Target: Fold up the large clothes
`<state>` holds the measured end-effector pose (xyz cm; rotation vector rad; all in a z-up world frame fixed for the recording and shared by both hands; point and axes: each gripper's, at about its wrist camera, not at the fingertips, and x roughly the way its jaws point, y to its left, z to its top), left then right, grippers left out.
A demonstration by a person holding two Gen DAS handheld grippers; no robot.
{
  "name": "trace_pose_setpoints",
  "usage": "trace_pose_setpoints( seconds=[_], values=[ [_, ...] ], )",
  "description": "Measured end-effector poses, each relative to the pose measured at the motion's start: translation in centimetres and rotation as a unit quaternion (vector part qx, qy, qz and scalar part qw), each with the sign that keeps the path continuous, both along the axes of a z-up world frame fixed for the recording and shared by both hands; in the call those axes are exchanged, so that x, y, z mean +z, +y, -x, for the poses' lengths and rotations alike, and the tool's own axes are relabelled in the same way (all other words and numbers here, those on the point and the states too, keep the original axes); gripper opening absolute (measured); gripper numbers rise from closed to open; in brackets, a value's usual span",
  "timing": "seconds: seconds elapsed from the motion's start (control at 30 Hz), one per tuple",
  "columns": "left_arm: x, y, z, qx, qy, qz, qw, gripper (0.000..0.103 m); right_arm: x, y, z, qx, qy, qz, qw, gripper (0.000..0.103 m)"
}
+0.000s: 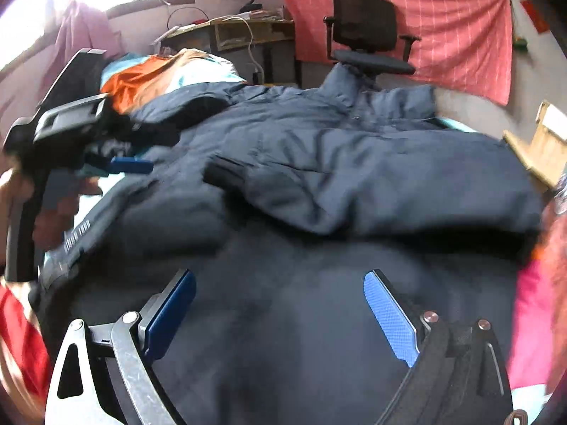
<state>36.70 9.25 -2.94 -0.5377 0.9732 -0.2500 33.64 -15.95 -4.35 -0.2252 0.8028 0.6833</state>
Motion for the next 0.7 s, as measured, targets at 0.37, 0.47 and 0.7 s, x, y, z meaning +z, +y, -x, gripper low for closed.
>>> trace_pose_setpoints(
  seconds=[0.37, 0.47, 0.7],
  values=[
    [-2.7, -3.9, -4.5, 0.013, 0.100, 0.116, 0.9882, 0.017, -0.6, -9.1, 0.5, -0.101, -0.013, 0.041, 0.994, 0.096],
    [-2.0, -4.3, -4.5, 0.034, 0.087, 0.079, 0.9925, 0.010, -0.5, -10.6, 0.4, -0.120, -0.020, 0.046, 0.991, 0.096],
    [3.9, -3.2, -4.0, 0.105, -0.026, -0.074, 0.9914, 0.007, -0.4, -14.5, -1.5, -0.193, -0.020, 0.012, 0.981, 0.094]
  ],
)
